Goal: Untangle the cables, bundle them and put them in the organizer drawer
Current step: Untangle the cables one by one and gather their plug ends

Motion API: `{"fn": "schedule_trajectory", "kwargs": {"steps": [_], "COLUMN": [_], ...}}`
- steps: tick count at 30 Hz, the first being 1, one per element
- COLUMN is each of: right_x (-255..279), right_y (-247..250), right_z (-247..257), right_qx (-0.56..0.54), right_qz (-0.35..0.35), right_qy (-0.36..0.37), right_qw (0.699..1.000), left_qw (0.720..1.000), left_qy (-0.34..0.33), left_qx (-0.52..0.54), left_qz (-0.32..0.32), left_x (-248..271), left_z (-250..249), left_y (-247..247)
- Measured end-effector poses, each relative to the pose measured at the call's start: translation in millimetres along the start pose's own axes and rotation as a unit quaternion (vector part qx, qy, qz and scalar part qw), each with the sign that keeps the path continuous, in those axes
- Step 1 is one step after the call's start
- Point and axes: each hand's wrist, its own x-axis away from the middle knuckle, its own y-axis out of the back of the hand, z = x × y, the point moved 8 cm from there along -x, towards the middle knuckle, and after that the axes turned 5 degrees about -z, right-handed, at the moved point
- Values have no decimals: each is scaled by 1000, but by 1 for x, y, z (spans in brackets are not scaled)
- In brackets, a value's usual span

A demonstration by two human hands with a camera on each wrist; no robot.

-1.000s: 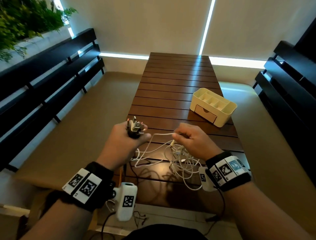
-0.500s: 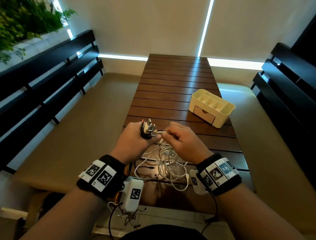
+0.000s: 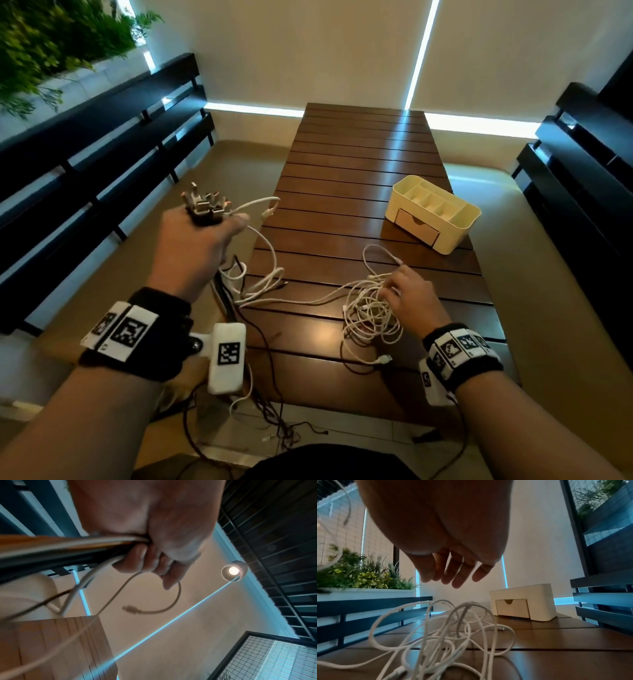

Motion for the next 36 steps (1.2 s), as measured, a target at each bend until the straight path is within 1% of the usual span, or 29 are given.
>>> {"fn": "schedule_trajectory", "kwargs": {"steps": [2,4,7,9,11,12,13,14,16,17,18,19,22,24,25,26,27,29,30,31,32,33,34,35,36], "right_x": [-1,1,9,17,24,26,26,26,26,27,29,33,55,74,86,100,116,153,168,177,177,170,158,144,126], "right_y": [2,3,-1,1,8,14,21,27,36,37,33,25,-14,-42,-57,-70,-83,-100,-105,-106,-106,-102,-95,-83,-69], "right_z": [10,33,80,108,139,154,169,183,202,207,207,204,182,161,148,135,119,84,66,52,41,36,39,49,65], "right_qx": [-37,-79,-148,-246,-379,-423,-436,-423,-362,-345,-339,-335,-278,-216,-170,-115,-55,47,98,148,191,216,222,209,180], "right_qz": [-9,-6,43,82,121,132,132,118,68,48,49,74,190,268,320,381,448,578,622,643,640,619,587,546,494], "right_qy": [-4,17,68,72,65,70,85,112,178,203,212,200,134,99,91,88,85,56,39,28,19,15,13,9,9], "right_qw": [999,997,986,963,915,894,886,891,912,915,915,918,932,934,928,913,888,813,776,751,744,755,779,811,851], "left_qw": [999,998,995,989,983,981,980,978,975,974,973,974,977,983,986,988,988,988,988,987,986,985,984,981,979], "left_qy": [-12,-10,-17,-16,-11,-7,-4,-2,5,7,11,17,50,74,93,110,121,129,130,133,136,140,144,149,152], "left_qx": [-20,-28,-66,-111,-148,-158,-165,-170,-171,-167,-158,-145,-105,-69,-40,-9,15,46,60,72,82,89,93,96,101], "left_qz": [29,48,79,97,109,111,113,118,143,156,166,174,180,150,129,110,93,71,62,53,48,49,59,74,88], "left_x": [6,13,20,26,34,38,41,43,51,55,59,62,69,68,67,66,65,63,62,61,62,64,67,71,76], "left_z": [-3,-4,-6,-7,-6,-5,-2,1,7,8,9,10,19,30,35,39,42,44,45,47,49,51,51,51,50], "left_y": [-6,-11,-11,-9,-7,-7,-6,-7,-10,-10,-10,-9,0,10,15,20,24,31,33,34,34,31,26,20,13]}}
